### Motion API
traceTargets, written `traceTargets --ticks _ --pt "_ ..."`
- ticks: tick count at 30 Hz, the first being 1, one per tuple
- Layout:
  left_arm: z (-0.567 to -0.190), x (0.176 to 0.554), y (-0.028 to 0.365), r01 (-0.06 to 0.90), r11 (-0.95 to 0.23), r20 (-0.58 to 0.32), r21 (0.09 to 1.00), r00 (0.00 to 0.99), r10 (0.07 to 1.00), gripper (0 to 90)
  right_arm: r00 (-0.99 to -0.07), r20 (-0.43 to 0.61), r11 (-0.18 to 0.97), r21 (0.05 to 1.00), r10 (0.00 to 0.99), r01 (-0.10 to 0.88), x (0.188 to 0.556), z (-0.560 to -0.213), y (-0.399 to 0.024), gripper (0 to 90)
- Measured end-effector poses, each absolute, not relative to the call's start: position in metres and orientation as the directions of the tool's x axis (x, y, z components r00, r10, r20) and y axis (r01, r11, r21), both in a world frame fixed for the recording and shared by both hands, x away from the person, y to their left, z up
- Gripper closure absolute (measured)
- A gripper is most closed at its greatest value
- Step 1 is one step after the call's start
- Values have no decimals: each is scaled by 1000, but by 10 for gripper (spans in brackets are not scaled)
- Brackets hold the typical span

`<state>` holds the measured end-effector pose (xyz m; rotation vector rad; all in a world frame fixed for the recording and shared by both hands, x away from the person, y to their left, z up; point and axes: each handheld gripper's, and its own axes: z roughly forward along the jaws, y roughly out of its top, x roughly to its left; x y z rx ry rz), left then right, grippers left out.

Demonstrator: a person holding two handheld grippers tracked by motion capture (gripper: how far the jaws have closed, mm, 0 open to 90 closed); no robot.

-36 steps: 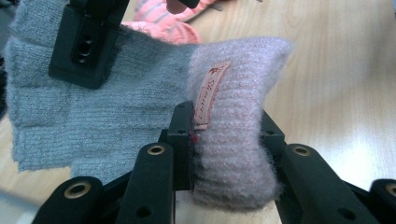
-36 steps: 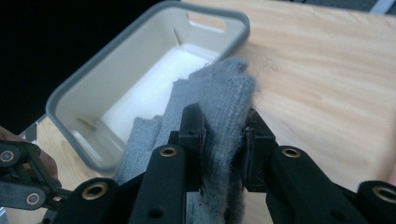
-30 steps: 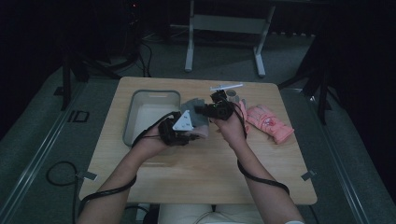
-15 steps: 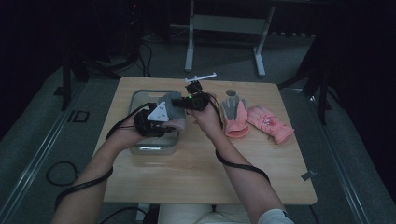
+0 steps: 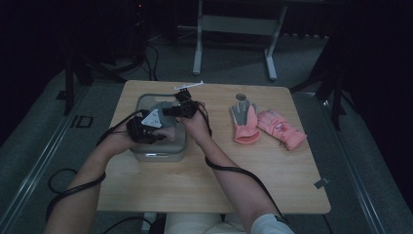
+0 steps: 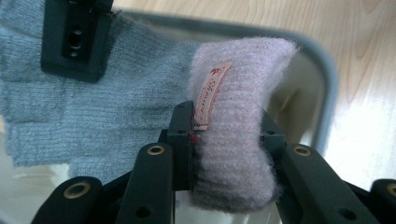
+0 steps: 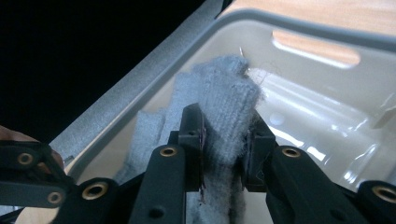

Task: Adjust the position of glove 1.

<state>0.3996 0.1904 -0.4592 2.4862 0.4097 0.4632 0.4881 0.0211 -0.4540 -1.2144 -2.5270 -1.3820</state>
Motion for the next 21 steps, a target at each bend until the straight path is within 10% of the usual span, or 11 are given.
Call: traceTargets --ticks 21 --pt "-496 433 177 259 -854 178 451 912 370 663 -669 228 428 614 708 663 509 -490 45 653"
